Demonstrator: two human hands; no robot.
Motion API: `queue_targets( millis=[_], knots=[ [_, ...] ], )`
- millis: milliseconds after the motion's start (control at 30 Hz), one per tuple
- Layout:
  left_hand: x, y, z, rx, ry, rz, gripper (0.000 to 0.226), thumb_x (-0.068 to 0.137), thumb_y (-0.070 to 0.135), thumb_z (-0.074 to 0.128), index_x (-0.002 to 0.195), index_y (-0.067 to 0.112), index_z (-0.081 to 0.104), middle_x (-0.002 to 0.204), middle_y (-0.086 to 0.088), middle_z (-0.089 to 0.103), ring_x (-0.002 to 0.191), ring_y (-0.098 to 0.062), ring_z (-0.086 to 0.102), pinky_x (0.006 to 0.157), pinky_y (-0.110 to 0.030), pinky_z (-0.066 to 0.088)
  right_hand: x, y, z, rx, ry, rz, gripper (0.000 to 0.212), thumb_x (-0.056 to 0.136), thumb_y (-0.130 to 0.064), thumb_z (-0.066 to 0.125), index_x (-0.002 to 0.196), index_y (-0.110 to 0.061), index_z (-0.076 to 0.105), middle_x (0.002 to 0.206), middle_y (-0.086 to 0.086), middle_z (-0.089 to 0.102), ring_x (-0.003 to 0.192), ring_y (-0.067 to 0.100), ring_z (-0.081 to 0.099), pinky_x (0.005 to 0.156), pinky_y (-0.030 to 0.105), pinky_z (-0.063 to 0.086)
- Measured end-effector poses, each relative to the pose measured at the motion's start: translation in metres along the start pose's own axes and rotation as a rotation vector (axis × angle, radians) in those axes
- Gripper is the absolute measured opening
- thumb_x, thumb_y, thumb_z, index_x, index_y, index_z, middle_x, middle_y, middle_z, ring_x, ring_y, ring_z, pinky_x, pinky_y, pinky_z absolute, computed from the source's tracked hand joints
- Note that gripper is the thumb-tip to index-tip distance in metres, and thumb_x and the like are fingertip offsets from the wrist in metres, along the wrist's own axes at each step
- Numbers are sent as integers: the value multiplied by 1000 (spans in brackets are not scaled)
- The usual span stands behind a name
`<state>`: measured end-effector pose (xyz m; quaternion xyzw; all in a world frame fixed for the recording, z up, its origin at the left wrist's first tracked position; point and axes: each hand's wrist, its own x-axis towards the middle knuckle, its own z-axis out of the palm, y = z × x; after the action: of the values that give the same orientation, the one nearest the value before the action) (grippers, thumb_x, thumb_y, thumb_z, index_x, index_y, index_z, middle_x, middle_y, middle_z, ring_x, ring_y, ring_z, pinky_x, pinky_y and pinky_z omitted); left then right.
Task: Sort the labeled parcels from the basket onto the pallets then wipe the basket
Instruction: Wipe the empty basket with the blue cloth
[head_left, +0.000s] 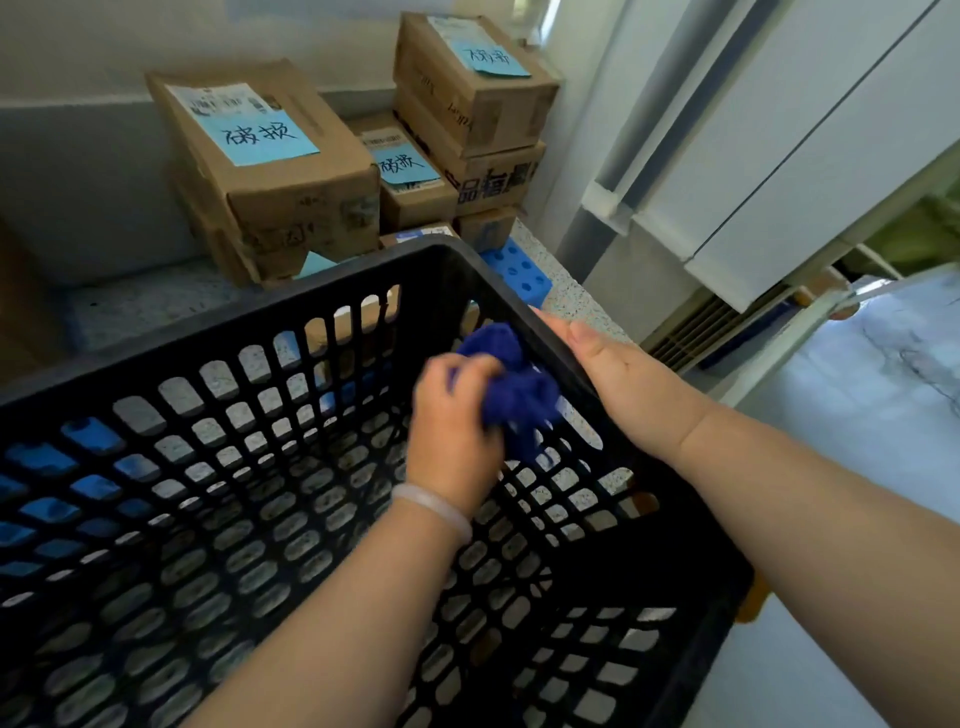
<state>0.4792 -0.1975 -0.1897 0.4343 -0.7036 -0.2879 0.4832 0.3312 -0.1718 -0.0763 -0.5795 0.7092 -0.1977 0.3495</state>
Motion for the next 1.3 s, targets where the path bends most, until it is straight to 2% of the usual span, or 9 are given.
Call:
queue_targets(
  millis=[167,300,467,667,800,967,1067,1167,1300],
  knots=[
    [45,0,-12,-147,259,-472,44,82,-8,52,117,18,55,121,1,38,105,-16,46,93,-16,29,-8,-7,-3,-64,-15,44,39,103,-51,24,140,-57,34,131,-31,34,127,-5,30,106,19,16],
    [23,19,11,-208,245,-450,49,79,-12,49,123,8,55,127,-13,46,107,-8,43,89,3,22,-6,-8,-3,-41,16,62,40,104,-46,32,143,-46,40,130,-31,36,129,-7,31,105,15,16],
    [-22,31,21,-301,81,-248,45,73,-6,49,115,7,60,114,3,47,105,23,38,94,1,25,-1,-10,0,16,13,116,45,103,-45,37,144,-28,47,126,-23,42,126,-5,35,104,14,17],
    [-65,61,14,-422,-164,-185,40,77,8,51,108,33,56,118,-4,51,106,11,44,91,-3,30,-1,-11,-1,-10,-36,164,57,99,-61,32,145,-30,46,142,-17,43,137,4,33,119,28,14],
    [-83,85,15,-402,-509,99,39,76,16,49,112,32,49,122,-6,49,106,-21,55,89,-34,49,-2,-13,-2,-47,-44,182,52,99,-61,32,140,-36,52,144,-9,52,134,12,44,120,38,22],
    [-77,38,21,-133,-504,235,33,83,25,49,116,28,49,120,-12,51,96,-30,59,78,-37,53,-4,-12,-1,-53,-8,102,45,101,-53,35,142,-39,48,146,-17,45,136,5,38,117,28,20],
    [-57,11,11,-191,-301,-178,33,84,6,52,106,31,56,123,-3,47,101,-12,54,96,-41,47,-6,-13,-2,-56,-20,21,45,103,-44,38,147,-50,31,142,-24,35,129,-6,28,109,18,15],
    [-12,-7,-12,-248,67,-568,49,85,-7,49,88,42,50,119,-6,51,91,-3,52,96,-36,46,-8,-14,-3,-67,-12,-56,52,104,-33,40,149,-53,22,150,-19,36,130,-9,29,109,16,17],
    [31,-14,-19,-368,265,-586,27,91,15,59,110,33,54,125,-7,55,109,-18,56,99,-36,44,-5,-11,-3,-141,-15,-107,51,104,-32,42,147,-53,26,151,-20,35,129,-7,34,102,5,21]
  ],
)
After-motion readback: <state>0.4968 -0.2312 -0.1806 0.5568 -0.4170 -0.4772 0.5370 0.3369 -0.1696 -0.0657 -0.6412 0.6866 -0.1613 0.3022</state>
